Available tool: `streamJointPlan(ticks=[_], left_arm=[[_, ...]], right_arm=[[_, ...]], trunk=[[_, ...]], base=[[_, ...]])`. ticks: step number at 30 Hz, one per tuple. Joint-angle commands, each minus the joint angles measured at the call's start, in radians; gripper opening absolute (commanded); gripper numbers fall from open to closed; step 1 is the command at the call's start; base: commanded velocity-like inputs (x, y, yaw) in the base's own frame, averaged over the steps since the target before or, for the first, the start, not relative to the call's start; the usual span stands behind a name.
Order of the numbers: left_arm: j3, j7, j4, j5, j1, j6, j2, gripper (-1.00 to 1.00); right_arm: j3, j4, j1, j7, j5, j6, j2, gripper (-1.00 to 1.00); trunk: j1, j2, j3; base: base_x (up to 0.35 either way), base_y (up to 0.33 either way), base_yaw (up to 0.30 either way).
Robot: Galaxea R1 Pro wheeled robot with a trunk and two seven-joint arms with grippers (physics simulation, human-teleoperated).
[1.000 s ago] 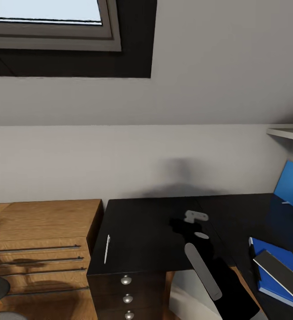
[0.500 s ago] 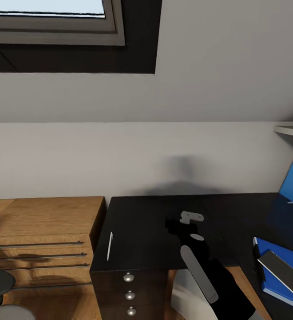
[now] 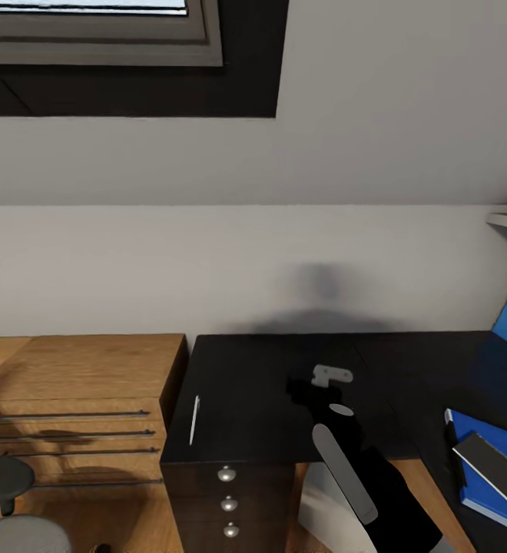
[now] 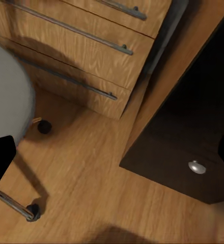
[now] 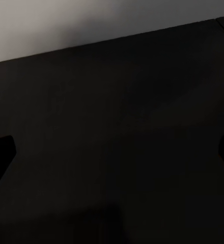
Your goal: In the bedroom, organize the workspace by keeping the computer under the desk, ensuring the monitor is on the desk, placing the keyboard on the desk next to the monitor, placing the mouse on the desk next to the keyboard, moving the folder from the swivel chair onto the desk next to the mouse, stacking the notebook on top of the folder with the pen on top of the notebook, and positioning the swivel chair next to the desk.
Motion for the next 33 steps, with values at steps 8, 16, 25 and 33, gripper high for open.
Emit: streamJointPlan(ticks=[8, 16, 25, 33], left_arm=[[0.008, 0.452, -0.466, 0.081, 0.007, 0.300, 0.148, 1.00], [0.128, 0.556, -0.524, 0.084, 0.007, 0.411, 0.143, 1.00], [0.160, 0.563, -0.469, 0.087, 0.007, 0.420, 0.130, 1.00], [0.160, 0.560, -0.451, 0.077, 0.007, 0.420, 0.088, 1.00]], right_arm=[[0.000, -0.001, -0.001, -0.004, -0.010, 0.002, -0.005, 1.00], [0.001, 0.000, -0.001, 0.000, -0.010, 0.004, -0.009, 1.00], [0.003, 0.000, -0.001, -0.003, -0.010, 0.002, -0.002, 1.00], [0.014, 0.000, -0.001, -0.004, -0.009, -0.001, -0.002, 1.00]], trunk=[[0.000, -0.001, -0.010], [0.000, -0.001, -0.011], [0.000, -0.001, -0.011], [0.000, -0.001, -0.011]], base=[[0.000, 0.000, 0.004], [0.000, 0.000, 0.000], [0.000, 0.000, 0.000], [0.000, 0.000, 0.000]])
